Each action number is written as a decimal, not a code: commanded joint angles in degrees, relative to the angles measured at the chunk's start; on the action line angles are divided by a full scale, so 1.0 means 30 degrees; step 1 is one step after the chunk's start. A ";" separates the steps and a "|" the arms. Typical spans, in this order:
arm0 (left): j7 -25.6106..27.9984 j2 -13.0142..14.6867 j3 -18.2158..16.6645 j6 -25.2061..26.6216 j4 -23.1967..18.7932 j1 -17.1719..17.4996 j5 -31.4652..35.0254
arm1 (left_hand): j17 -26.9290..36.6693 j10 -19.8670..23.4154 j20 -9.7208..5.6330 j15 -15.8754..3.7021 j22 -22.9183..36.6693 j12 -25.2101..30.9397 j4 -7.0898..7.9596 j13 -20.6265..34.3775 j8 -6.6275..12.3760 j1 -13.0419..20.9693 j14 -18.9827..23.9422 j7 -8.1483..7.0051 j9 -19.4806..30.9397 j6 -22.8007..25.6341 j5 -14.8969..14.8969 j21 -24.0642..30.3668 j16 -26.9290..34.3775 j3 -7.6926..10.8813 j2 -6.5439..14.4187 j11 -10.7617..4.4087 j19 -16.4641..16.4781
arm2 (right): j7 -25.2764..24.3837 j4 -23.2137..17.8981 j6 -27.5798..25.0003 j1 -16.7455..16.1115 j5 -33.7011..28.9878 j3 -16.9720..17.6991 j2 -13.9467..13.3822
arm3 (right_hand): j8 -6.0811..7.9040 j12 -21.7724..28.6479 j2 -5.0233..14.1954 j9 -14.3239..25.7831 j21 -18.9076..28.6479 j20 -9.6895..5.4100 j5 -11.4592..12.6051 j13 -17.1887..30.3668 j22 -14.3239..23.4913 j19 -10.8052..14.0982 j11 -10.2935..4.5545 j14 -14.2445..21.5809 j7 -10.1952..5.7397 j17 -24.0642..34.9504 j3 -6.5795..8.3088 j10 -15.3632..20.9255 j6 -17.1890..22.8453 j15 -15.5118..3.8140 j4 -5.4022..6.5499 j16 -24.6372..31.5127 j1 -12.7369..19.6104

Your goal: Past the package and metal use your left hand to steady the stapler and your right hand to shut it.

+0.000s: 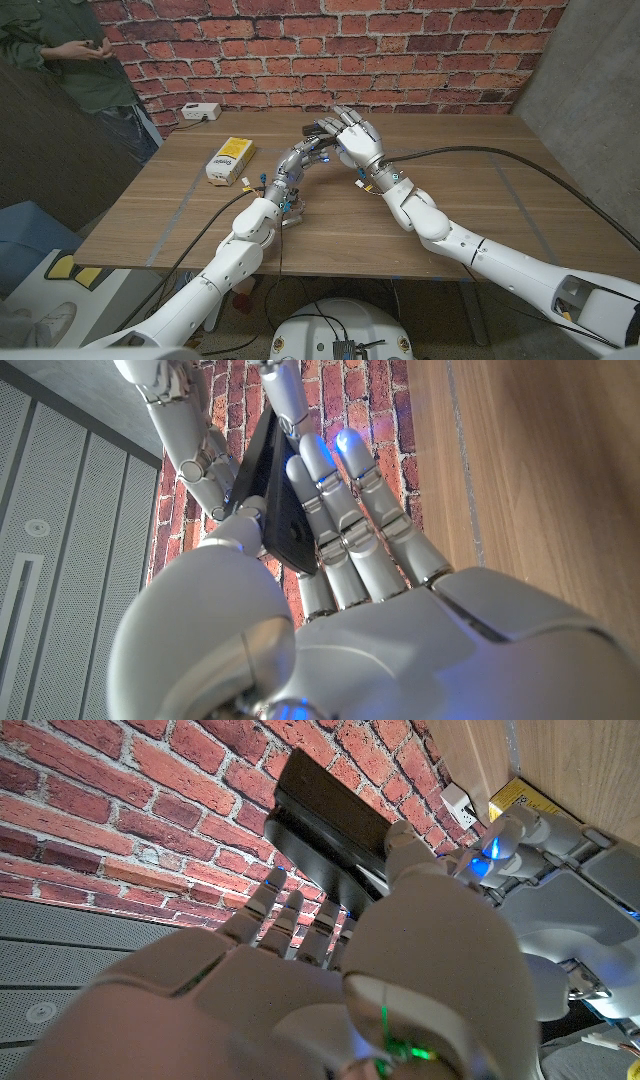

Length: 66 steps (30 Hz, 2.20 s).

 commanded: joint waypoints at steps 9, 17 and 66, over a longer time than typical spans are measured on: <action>-0.0078 0.0166 -0.0046 -0.0188 -0.0275 0.0235 -0.0028 | 0.0066 0.0793 -0.1016 -0.0248 0.0014 -0.0040 -0.0111 0.0078 -0.0056 0.1459 0.0085 0.0754 0.0155 0.1156 0.0082 0.0215 0.0162 0.0134 0.1628 -0.0789 -0.0136 | -0.1152 0.0069 0.0783 -0.0013 0.0896 0.0034 -0.0104 | 0.0473 0.0570 0.0324 -0.0068 -0.0407 0.0002 0.0060 0.0234 0.0044 0.0573 -0.0227 0.0752 -0.0211 -0.0113 -0.0186 0.1582 0.1993 -0.3308 0.0186 0.0487 0.0077; 0.0179 0.0117 -0.0058 -0.0425 -0.0316 0.0417 0.0188 | 0.0048 0.0858 -0.1026 -0.0262 0.0001 -0.0091 -0.0165 0.0022 -0.0114 0.1477 0.0079 0.0803 0.0149 0.1183 0.0064 0.0323 0.0146 0.0139 0.1619 -0.0790 -0.0168 | -0.1185 -0.0047 0.0905 -0.0093 0.1134 0.0150 -0.0194 | 0.0520 0.0804 0.0463 -0.0111 -0.0574 -0.0016 0.0048 0.0287 0.0050 0.0776 -0.0170 0.1043 -0.0095 -0.0130 -0.0271 0.2241 0.2634 -0.3346 0.0217 0.0674 0.0080; 0.1110 -0.0093 -0.0056 -0.1617 -0.0200 0.0797 0.1407 | -0.1754 -0.1655 -0.0883 -0.0178 -0.0389 -0.3314 -0.0804 -0.1654 -0.1242 0.0003 -0.3476 -0.0618 -0.1566 -0.2054 0.0066 0.0649 -0.1664 -0.3327 -0.2839 -0.0653 -0.1583 | -0.1760 -0.0527 0.1256 -0.0631 0.2632 0.1088 -0.0265 | 0.0334 0.0988 0.0639 -0.0163 -0.0909 0.0091 0.0060 0.0251 0.0058 0.1514 -0.0061 0.1723 0.0126 -0.0166 -0.0451 0.2950 0.3490 -0.3415 0.0172 0.1038 0.0229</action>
